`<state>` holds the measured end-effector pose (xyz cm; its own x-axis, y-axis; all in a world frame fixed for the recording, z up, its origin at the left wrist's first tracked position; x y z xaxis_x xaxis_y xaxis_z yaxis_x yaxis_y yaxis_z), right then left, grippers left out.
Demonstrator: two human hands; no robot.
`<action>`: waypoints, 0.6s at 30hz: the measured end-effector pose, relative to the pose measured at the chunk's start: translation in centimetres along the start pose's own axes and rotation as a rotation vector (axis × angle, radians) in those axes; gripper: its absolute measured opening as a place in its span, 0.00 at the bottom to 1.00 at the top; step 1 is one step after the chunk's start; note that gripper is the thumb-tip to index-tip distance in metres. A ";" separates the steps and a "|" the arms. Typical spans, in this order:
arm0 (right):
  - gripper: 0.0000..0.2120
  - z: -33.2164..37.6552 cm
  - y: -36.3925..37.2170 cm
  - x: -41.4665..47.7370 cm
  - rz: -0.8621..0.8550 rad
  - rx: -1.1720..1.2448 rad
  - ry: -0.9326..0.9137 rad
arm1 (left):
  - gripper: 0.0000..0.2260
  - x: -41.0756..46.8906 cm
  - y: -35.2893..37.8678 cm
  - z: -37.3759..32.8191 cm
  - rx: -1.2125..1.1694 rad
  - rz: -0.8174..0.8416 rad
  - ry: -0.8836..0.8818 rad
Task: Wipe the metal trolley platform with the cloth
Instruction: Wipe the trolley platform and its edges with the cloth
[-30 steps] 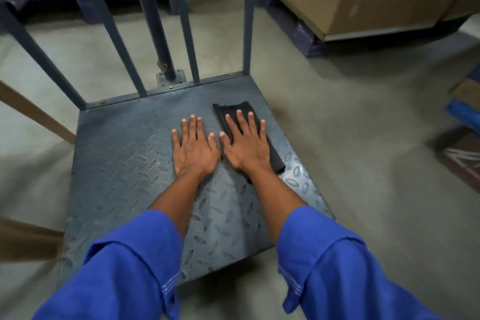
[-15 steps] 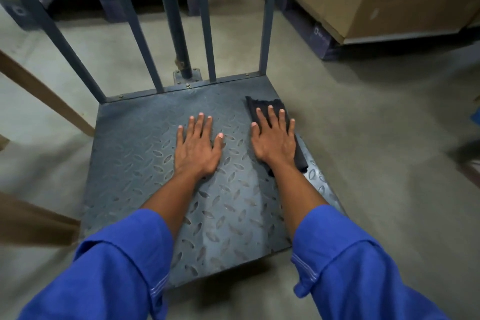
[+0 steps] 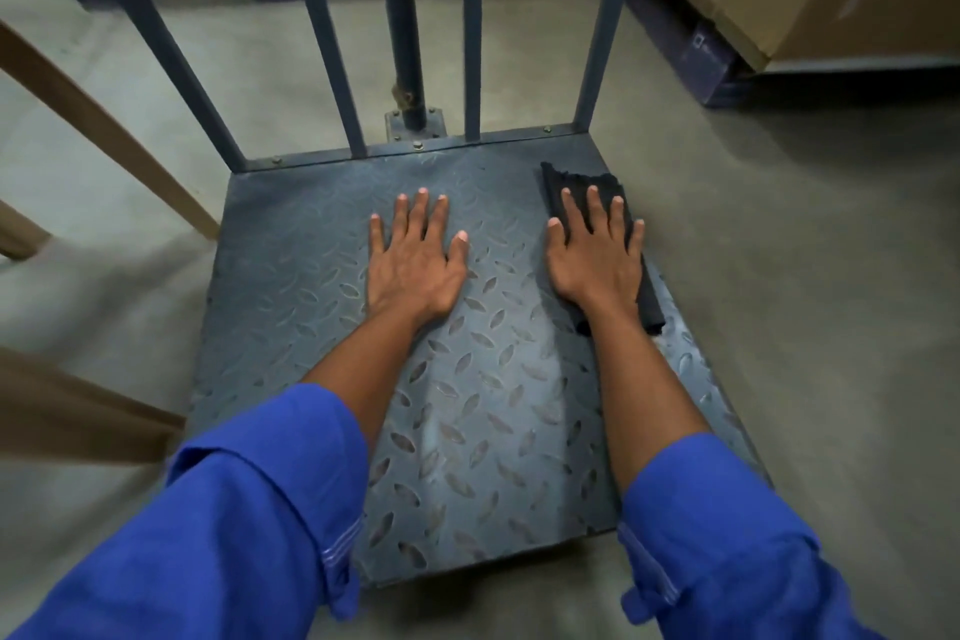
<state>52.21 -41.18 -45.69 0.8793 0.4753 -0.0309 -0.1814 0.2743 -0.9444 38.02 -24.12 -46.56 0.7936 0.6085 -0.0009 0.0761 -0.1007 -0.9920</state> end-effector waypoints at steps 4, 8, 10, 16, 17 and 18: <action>0.29 2.9 0.4 4.1 0.076 0.024 0.010 | 0.30 -0.2 -0.3 -0.3 -0.002 -0.001 -0.010; 0.29 6.0 1.4 4.2 0.145 0.002 -0.252 | 0.30 0.7 -0.3 0.1 -0.022 -0.008 -0.026; 0.28 4.7 0.9 4.9 0.108 -0.004 -0.279 | 0.31 1.4 -0.1 0.8 -0.009 0.002 -0.032; 0.29 1.5 -0.2 9.1 0.034 -0.023 -0.017 | 0.33 2.2 0.2 1.3 0.007 -0.017 -0.055; 0.29 2.4 0.0 9.4 0.053 -0.029 -0.037 | 0.33 2.2 0.2 1.3 0.003 -0.019 -0.055; 0.29 3.7 0.3 9.7 0.082 -0.039 -0.085 | 0.33 2.2 0.2 1.3 -0.003 -0.020 -0.057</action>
<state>59.03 -33.44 -45.04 0.8211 0.5648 -0.0823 -0.2326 0.1994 -0.9519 38.95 -21.79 -46.87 0.7565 0.6539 0.0115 0.0931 -0.0902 -0.9916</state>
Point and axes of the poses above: each hand's wrist, its own x-axis towards the middle knuckle, its own y-axis out of the palm, z = x × y, the point moved 2 cm from there along x, towards the middle knuckle, and after that the axes turned 4 degrees about x, right-handed, at the moved point
